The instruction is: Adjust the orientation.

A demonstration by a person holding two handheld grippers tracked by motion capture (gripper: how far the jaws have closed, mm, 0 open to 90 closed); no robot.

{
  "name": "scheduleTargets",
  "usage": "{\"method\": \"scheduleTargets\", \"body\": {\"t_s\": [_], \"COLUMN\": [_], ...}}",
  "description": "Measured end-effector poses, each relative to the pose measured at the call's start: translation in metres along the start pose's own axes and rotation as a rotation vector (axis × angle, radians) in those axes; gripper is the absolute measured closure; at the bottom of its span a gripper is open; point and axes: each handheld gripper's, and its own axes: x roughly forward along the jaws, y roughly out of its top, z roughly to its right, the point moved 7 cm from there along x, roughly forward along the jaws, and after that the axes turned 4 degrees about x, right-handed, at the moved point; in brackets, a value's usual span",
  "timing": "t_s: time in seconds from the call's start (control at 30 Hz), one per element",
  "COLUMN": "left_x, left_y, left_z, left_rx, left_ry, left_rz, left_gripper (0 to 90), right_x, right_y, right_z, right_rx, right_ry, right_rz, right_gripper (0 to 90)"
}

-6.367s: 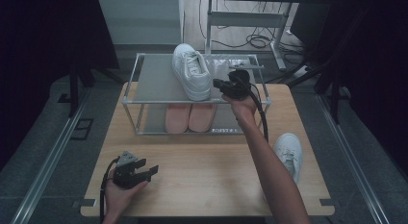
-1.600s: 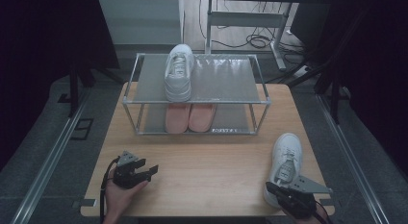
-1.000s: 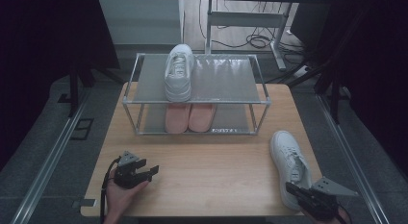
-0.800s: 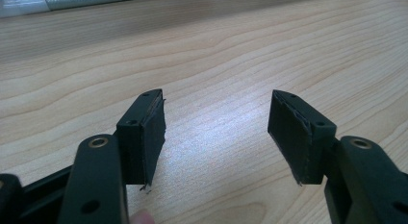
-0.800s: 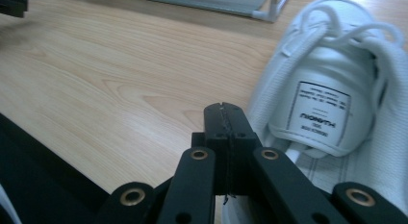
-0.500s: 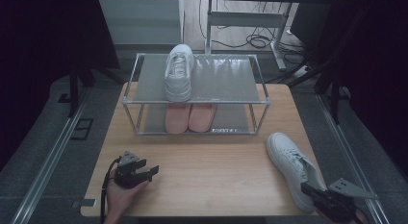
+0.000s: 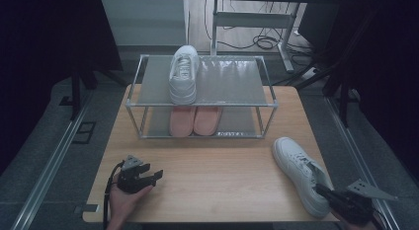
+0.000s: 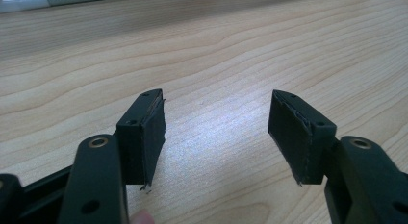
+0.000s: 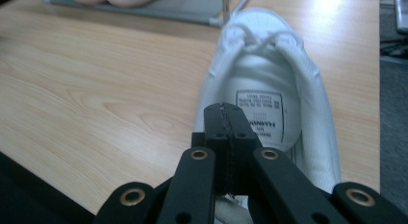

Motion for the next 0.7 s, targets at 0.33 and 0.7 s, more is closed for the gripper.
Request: {"method": "scheduleTargets", "body": {"t_s": [0.33,0.7], "left_x": [0.000,-0.001], "left_y": [0.001,0.000], "left_z": [0.000,0.000], "left_rx": [0.001,0.003], "left_ry": [0.000,-0.001], "left_rz": [0.001,-0.001], "left_gripper": [38.7,38.7], "right_x": [-0.011,0.005], "right_y": [0.032,0.038], "right_z": [0.009,0.036], "right_rx": [-0.030,0.018], "right_ry": [-0.017,-0.032], "right_rz": [0.038,0.027], "right_gripper": [84.1,60.1]}}
